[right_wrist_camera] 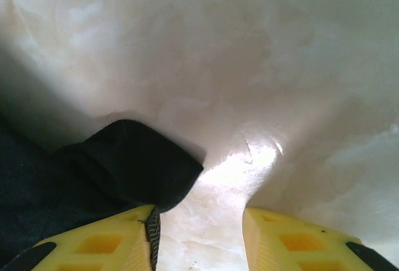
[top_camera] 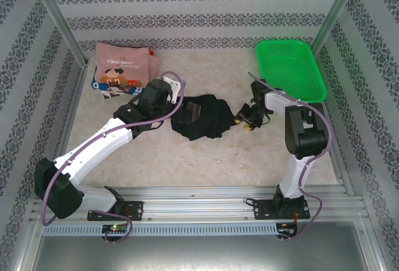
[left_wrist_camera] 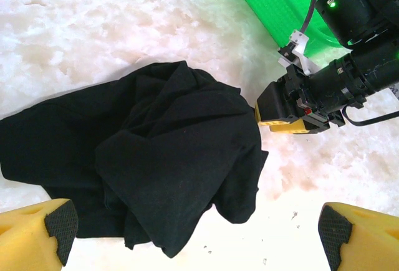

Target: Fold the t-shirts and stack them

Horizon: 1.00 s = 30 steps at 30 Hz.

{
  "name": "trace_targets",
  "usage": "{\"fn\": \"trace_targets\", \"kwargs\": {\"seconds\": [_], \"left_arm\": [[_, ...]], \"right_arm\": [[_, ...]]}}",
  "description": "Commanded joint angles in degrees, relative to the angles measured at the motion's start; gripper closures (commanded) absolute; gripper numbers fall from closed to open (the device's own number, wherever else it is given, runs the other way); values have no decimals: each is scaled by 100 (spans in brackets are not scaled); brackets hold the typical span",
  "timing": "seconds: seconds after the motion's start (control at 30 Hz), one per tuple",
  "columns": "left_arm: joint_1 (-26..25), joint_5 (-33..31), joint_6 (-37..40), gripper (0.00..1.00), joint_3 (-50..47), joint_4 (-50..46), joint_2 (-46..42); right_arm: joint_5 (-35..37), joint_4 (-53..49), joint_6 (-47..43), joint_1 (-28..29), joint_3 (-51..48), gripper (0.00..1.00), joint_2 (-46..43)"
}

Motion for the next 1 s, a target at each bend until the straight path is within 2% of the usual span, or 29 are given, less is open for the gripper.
{"fn": "trace_targets", "kwargs": {"seconds": [0.0, 0.7, 0.83, 0.97], "left_arm": [[-37, -174, 48, 0, 154, 31, -124], [-37, -130, 251, 0, 143, 31, -66], [-37, -113, 260, 0, 84, 31, -90], [-37, -79, 260, 0, 11, 30, -132]], "right_arm": [[315, 537, 29, 47, 327, 60, 393], [762, -455, -147, 387, 1963, 68, 1237], [943, -808, -200, 467, 2315, 75, 1478], [1009, -647, -161, 486, 2229, 92, 1402]]}}
